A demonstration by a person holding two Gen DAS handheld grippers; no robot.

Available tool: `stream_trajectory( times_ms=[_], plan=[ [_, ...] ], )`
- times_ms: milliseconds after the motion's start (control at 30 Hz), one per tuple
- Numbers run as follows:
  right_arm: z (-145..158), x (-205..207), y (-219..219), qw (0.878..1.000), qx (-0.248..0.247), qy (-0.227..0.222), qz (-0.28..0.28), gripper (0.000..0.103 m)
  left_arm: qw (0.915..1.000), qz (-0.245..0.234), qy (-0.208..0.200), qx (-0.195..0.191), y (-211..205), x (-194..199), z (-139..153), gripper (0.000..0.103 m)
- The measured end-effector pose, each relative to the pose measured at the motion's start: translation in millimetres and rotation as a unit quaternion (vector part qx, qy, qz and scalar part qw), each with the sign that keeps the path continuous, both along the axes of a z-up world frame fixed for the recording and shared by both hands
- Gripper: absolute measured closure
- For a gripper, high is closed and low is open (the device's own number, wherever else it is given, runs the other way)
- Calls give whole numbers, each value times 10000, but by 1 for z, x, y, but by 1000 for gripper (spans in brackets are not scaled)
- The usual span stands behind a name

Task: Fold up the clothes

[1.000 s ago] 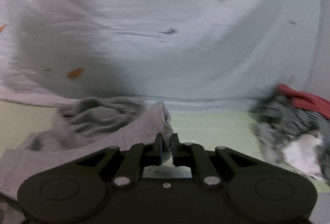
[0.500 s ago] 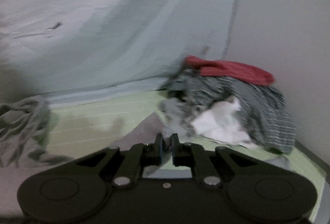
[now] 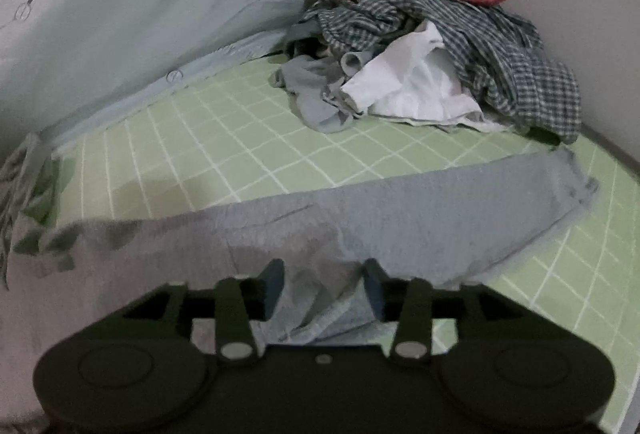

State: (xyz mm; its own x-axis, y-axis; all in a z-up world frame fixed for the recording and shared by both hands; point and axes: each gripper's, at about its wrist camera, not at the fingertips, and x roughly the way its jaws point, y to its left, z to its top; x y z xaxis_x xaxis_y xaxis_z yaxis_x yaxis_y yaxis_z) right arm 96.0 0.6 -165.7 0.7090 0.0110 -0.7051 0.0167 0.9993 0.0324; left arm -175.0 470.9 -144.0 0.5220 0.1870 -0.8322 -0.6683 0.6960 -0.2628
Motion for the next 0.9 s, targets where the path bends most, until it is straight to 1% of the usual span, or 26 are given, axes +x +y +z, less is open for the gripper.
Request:
stream_trajectory(
  times_ms=[33,100,200,233,267,300,333,367,400,433,467,500,533,567,600,633,700,767,800,833,900],
  plan=[
    [-1,0,-1,10000,51,17,-30,53,9999,-122,-111,-32,-1,7,2,8],
    [-4,4,-2,9998,170,81,-83,39,9993,-340,-141,-35,-5,24,-1,8],
    [-11,9,-2,9994,283,162,-137,34,9985,-541,16,-71,-12,50,-12,9],
    [-14,10,-2,9993,270,191,-161,31,9983,-571,56,-137,-13,56,-16,14],
    [-16,12,-2,9993,246,227,-190,30,9980,-596,89,-207,-14,62,-20,20],
    [-18,13,-2,9992,241,257,-211,30,9976,-636,127,-261,-16,67,-23,23],
    [-19,14,-3,9990,253,285,-233,30,9974,-660,169,-218,-17,71,-24,30],
    [-21,16,-3,9988,269,311,-256,30,9974,-679,213,-150,-19,75,-25,33],
    [-21,16,-5,9986,313,326,-285,28,9967,-765,263,-34,-21,78,-25,40],
    [-22,17,-6,9983,358,341,-312,27,9957,-869,314,94,-24,80,-24,53],
    [-22,18,-6,9980,408,351,-324,26,9948,-931,365,198,-25,81,-24,75],
    [-22,18,-7,9977,459,361,-336,26,9945,-951,385,222,-24,82,-24,86],
    [-21,19,-8,9974,511,372,-336,27,9943,-964,396,227,-23,82,-24,88],
    [-21,19,-9,9971,560,381,-336,33,9950,-909,359,186,-20,80,-24,91],
    [-19,19,-9,9970,588,371,-337,47,9959,-837,308,133,-18,78,-24,94],
    [-18,19,-10,9969,616,360,-338,56,9964,-798,254,163,-16,75,-21,97],
    [-14,18,-11,9966,666,329,-344,95,9968,-738,144,269,-14,69,-15,98],
    [-6,14,-12,9969,659,137,-397,94,9968,-629,170,457,-11,67,-10,100],
    [-2,11,-13,9968,694,38,-398,94,9966,-516,286,583,-9,66,-11,102],
    [0,9,-14,9967,712,-13,-394,94,9951,-367,507,765,-6,66,-13,103],
    [1,8,-13,9969,697,17,-367,95,9956,-200,636,656,3,61,-17,103]
  ],
)
